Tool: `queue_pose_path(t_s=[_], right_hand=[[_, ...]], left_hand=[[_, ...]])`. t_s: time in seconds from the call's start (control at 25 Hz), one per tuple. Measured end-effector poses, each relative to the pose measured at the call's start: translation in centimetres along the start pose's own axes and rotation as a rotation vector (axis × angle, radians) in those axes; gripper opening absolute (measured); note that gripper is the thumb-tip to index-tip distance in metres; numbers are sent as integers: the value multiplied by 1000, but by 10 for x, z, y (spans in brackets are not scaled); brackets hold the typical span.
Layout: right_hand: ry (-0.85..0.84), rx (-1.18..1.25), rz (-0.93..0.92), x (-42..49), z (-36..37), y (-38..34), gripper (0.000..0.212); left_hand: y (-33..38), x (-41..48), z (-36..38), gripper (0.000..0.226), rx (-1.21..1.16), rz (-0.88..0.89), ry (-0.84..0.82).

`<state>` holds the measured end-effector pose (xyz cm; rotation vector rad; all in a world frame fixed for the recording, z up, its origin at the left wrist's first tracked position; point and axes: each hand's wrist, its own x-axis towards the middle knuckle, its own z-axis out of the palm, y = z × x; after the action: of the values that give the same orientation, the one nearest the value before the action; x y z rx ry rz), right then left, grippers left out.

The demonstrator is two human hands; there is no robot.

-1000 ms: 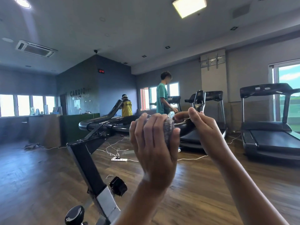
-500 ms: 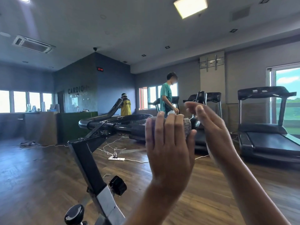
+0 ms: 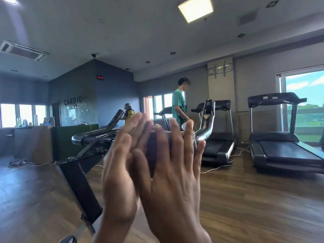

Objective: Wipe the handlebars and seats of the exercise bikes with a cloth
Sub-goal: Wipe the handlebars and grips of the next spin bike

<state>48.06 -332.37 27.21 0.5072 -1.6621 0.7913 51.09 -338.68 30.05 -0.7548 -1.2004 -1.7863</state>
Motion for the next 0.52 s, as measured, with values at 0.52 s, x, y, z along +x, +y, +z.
queue_pose_path(t_s=[0.52], right_hand=[[106,460,-102,29,20,130,53]], left_hand=[[-30,58,13,70,1071,8,-35]])
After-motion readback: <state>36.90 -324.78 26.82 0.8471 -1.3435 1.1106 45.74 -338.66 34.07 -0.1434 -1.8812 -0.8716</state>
